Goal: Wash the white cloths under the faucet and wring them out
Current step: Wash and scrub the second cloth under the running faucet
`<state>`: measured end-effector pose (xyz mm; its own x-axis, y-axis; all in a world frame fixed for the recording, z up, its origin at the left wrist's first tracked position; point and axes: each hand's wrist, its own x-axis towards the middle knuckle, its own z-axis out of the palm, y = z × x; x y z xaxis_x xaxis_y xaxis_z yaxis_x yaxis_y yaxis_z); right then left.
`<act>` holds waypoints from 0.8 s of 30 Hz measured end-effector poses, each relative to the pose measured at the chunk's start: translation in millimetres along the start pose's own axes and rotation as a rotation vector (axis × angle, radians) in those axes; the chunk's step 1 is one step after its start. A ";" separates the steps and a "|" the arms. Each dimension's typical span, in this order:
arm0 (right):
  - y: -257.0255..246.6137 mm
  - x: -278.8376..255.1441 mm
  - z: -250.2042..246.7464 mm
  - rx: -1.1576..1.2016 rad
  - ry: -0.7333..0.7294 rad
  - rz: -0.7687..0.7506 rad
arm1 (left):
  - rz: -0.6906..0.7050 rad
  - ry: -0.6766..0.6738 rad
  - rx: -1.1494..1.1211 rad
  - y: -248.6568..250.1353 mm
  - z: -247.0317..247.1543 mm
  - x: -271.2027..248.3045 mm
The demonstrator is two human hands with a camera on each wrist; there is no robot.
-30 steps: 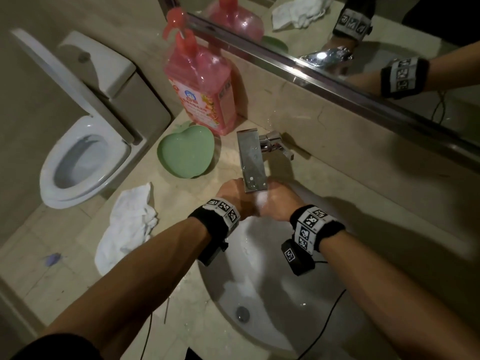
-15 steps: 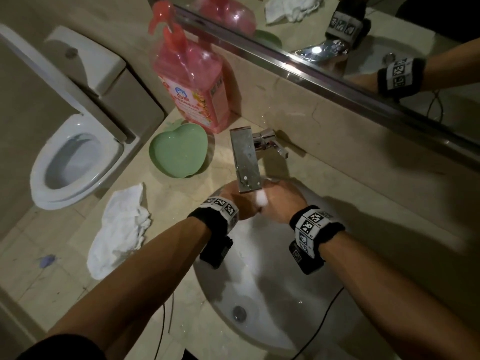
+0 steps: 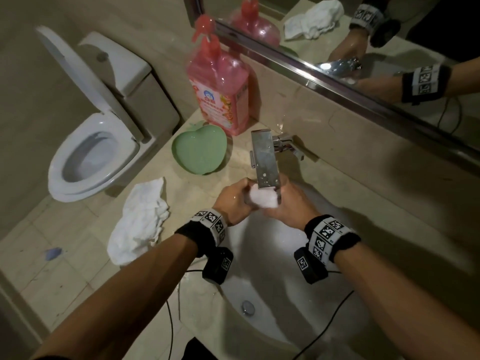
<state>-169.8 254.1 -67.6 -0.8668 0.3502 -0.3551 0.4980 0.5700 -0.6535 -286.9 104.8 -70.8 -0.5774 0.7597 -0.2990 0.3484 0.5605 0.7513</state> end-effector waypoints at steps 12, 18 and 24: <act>16.9 -11.7 -13.9 0.257 -0.028 0.136 | -0.043 -0.047 -0.183 3.6 -12.7 3.9; 30.3 -11.5 -21.1 0.467 0.007 0.260 | -0.096 -0.043 -0.185 5.0 -4.6 10.5; 24.1 -8.9 -2.9 0.691 0.086 0.437 | -0.081 -0.066 0.002 4.4 10.5 11.0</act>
<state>-150.1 266.9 -78.3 -0.5793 0.5063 -0.6388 0.6372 -0.2073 -0.7423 -284.0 119.1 -77.0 -0.5537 0.7317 -0.3974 0.3036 0.6218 0.7220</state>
